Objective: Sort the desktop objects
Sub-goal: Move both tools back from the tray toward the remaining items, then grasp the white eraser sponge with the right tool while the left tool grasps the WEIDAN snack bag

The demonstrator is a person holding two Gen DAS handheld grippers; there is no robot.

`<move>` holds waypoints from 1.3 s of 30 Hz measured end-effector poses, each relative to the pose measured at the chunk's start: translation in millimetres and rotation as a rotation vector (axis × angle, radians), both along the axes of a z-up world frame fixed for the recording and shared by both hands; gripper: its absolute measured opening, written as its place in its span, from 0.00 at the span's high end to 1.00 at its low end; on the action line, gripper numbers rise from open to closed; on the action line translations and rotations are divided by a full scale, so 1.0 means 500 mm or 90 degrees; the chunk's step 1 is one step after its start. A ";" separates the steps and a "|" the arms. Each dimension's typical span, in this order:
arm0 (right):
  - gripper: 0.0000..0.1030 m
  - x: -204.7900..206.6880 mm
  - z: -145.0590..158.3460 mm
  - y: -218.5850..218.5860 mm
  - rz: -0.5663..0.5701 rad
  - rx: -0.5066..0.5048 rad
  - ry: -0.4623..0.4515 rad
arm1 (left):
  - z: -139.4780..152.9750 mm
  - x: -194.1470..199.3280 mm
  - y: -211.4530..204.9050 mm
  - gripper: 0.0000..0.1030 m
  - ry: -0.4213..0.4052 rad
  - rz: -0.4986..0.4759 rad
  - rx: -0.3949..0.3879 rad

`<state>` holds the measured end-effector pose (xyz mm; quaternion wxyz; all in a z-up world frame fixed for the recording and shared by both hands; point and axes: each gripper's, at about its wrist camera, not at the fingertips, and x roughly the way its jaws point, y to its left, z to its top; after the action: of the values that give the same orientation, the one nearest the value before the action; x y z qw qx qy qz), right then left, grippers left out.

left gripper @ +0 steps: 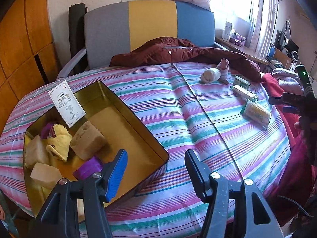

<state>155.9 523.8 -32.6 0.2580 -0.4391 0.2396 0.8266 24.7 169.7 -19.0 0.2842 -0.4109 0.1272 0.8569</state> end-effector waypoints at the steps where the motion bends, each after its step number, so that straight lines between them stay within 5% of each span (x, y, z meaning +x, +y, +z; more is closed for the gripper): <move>1: 0.00 -0.006 -0.003 0.001 0.010 -0.006 0.003 | -0.001 0.000 0.002 0.41 0.000 -0.001 -0.003; 10: 0.00 -0.076 -0.055 0.026 0.035 -0.051 -0.007 | -0.021 -0.005 0.024 0.41 -0.013 -0.010 -0.021; 20: 0.00 -0.126 -0.100 -0.023 0.185 -0.226 0.042 | -0.033 -0.012 0.081 0.41 -0.031 -0.037 -0.027; 26: 0.00 -0.079 -0.073 0.044 0.058 -0.155 0.081 | -0.031 -0.008 0.156 0.41 -0.042 -0.082 -0.017; 33: 0.00 -0.063 -0.073 0.089 -0.063 -0.044 -0.005 | -0.042 -0.011 0.284 0.41 -0.137 -0.152 0.027; 39: 0.00 -0.027 -0.076 0.132 -0.117 -0.067 0.021 | -0.067 -0.004 0.411 0.41 -0.165 -0.192 0.014</move>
<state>142.2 589.8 -70.4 0.3050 -0.4148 0.3261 0.7928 22.7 375.5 -52.7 0.4279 -0.4906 0.1400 0.7461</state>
